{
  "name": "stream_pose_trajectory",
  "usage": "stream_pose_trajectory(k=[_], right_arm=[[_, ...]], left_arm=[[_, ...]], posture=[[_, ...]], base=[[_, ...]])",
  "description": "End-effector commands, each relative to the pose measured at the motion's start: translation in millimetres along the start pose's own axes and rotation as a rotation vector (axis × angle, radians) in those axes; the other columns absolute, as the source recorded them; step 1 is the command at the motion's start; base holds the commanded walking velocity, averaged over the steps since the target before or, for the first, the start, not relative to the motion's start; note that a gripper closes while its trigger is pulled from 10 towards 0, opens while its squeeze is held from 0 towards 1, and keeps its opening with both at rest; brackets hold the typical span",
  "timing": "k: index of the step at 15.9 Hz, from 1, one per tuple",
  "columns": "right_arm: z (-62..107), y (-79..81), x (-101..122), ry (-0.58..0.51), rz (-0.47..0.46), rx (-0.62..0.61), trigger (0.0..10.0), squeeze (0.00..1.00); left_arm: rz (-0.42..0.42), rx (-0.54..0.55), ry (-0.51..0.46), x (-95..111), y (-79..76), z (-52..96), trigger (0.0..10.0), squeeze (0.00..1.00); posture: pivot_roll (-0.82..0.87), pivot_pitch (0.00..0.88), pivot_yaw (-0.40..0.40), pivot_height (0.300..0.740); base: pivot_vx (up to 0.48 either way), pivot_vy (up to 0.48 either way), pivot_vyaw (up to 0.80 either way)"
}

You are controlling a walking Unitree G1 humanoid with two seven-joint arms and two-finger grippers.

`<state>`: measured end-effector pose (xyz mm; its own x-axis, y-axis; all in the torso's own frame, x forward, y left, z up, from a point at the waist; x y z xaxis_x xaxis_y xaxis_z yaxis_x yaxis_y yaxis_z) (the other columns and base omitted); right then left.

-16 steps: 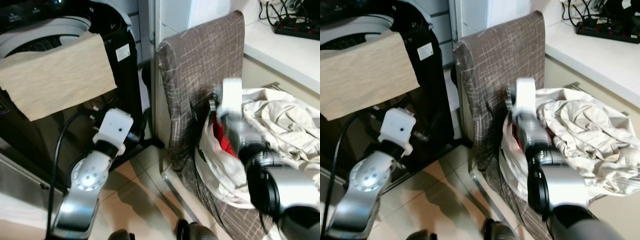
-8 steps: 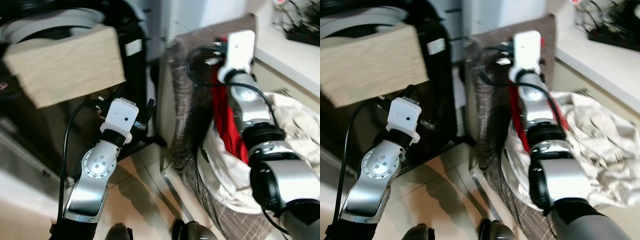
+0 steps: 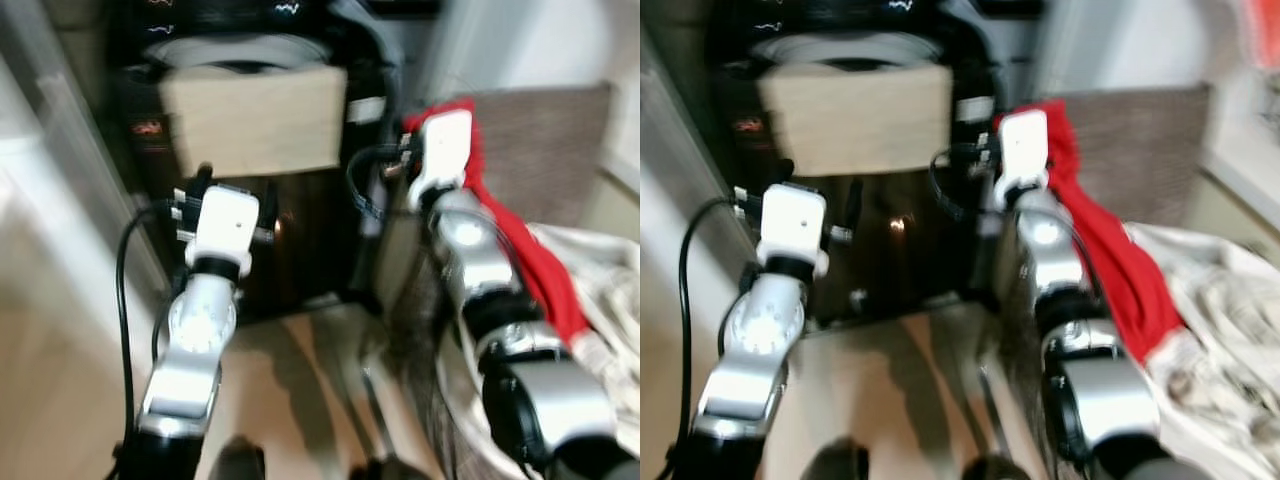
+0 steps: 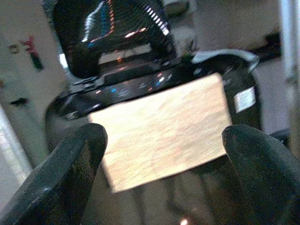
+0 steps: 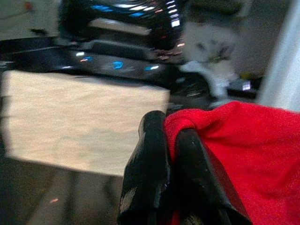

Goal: Clothes washing

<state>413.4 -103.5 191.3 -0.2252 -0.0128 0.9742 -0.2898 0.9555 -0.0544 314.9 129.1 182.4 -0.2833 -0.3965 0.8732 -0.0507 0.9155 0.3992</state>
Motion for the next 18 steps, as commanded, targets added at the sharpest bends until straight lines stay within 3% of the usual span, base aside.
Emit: stream_pose_trajectory(k=[1, 6, 8, 11, 12, 14, 16, 18], right_arm=[[-6.6, -0.9, 20.5, -0.070, -0.001, 0.004, 0.0, 0.00], [-11.3, -4.6, 24.6, -0.072, -0.009, -0.005, 0.0, 0.00], [-10.5, 1.7, 23.4, -0.079, -0.026, 0.013, 0.0, 0.00], [-27.5, 7.6, 105.2, -0.342, 0.024, 0.046, 0.0, 0.00], [-34.6, 2.3, 148.5, -0.455, -0.012, 0.042, 0.0, 0.00], [-37.5, -0.3, 173.1, -0.513, -0.047, 0.053, 0.0, 0.00], [-38.2, -12.1, 219.1, -0.618, -0.048, 0.045, 0.0, 0.00], [-39.6, -33.9, 217.9, -0.571, 0.095, -0.053, 0.0, 0.00]], left_arm=[[-0.032, 0.009, 0.003, -0.7, -1.9, -0.7, 10.0, 0.00], [-0.048, 0.045, 0.013, -1.7, 0.0, -2.3, 10.0, 0.00], [-0.062, 0.048, 0.020, -3.8, 0.6, -1.4, 10.0, 0.00], [-0.061, 0.047, 0.026, -5.8, 0.6, -1.3, 10.0, 0.00], [-0.058, 0.042, 0.021, -4.9, -0.6, -2.7, 10.0, 0.00], [-0.055, 0.039, 0.017, -3.9, -1.8, -3.6, 10.0, 0.00], [-0.041, 0.033, 0.013, -2.9, -3.7, -4.7, 10.0, 0.00], [-0.037, 0.032, 0.012, -2.7, -5.4, -4.7, 10.0, 0.00]], posture=[[0.09, 0.037, -0.063, 0.731], [0.10, 0.033, -0.062, 0.731], [0.10, 0.033, -0.065, 0.731], [0.09, 0.031, -0.055, 0.731], [0.09, 0.030, -0.055, 0.731], [0.08, 0.030, -0.053, 0.731], [0.08, 0.027, -0.058, 0.731], [0.08, 0.025, -0.067, 0.731]], base=[[0.000, 0.000, 0.66], [0.000, 0.000, 0.65], [0.000, 0.000, 0.65], [0.000, 0.000, 0.63], [0.000, 0.000, 0.63], [0.000, 0.000, 0.60], [0.000, 0.000, 0.59], [0.000, 0.000, 0.59]])
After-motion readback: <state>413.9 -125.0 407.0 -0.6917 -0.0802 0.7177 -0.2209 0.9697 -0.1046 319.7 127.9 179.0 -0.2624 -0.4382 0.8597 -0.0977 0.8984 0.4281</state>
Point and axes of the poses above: a point about 5 cm out from each wrist's last joint towards the gripper, its own z axis pointing back from the gripper into the wrist, its own x axis along the axis of the wrist's last joint, y = z × x, the point moved 3 cm from there along -z, pointing out of the wrist towards the gripper, and after that the axes turned 4 degrees about -z, right-handed, at the moved point
